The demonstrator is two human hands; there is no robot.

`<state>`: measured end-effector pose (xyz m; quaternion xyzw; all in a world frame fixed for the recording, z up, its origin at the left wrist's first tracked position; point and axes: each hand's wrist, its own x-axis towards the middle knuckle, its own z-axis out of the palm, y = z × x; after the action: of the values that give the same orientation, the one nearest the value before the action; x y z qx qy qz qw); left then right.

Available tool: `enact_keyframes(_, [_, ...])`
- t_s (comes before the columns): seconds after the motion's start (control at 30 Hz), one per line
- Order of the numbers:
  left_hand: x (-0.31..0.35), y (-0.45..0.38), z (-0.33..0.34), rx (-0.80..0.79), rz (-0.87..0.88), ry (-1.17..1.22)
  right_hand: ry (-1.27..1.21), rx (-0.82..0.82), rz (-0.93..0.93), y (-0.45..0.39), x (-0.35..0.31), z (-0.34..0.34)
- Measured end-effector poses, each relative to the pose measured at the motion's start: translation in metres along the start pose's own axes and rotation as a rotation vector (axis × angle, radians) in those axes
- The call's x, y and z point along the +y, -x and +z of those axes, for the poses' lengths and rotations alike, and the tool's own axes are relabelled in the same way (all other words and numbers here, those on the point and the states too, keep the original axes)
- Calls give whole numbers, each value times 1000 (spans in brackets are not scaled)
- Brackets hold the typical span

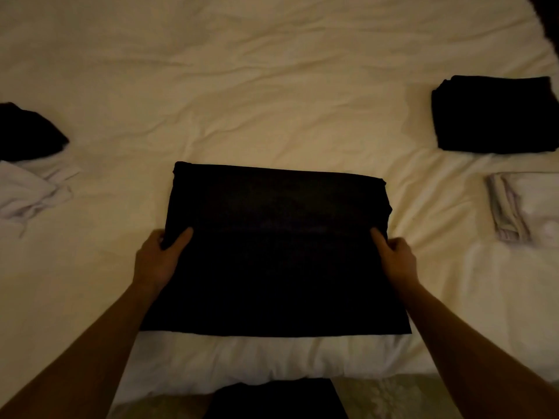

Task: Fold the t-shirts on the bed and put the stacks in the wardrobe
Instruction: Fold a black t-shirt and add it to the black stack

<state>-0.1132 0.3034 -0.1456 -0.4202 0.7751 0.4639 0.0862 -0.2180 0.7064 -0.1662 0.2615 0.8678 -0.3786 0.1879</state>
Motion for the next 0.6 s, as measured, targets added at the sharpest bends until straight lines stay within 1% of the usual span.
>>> enact_keyframes(0.1, [-23, 24, -9, -97, -35, 43, 76, -93, 5, 22, 20, -5])
enact_keyframes(0.23, [-39, 42, -20, -147, -91, 70, 58, -141, 16, 44, 34, -10])
enact_keyframes(0.3, [-44, 54, -27, -158, -80, 41, 113, -139, 3, 55, 42, -14])
enact_keyframes(0.4, [-54, 64, -40, -174, -100, -15, 175, -152, 51, 67, 53, -24])
enact_keyframes(0.47, [-52, 63, -47, -199, -99, -112, 265, -133, 73, 69, 52, -31])
enact_keyframes(0.53, [-42, 57, -50, -160, -99, -217, 332, -101, 55, 65, 43, -35])
enact_keyframes(0.6, [-28, 43, -49, -101, -81, -205, 266, -65, 7, 55, 27, -37])
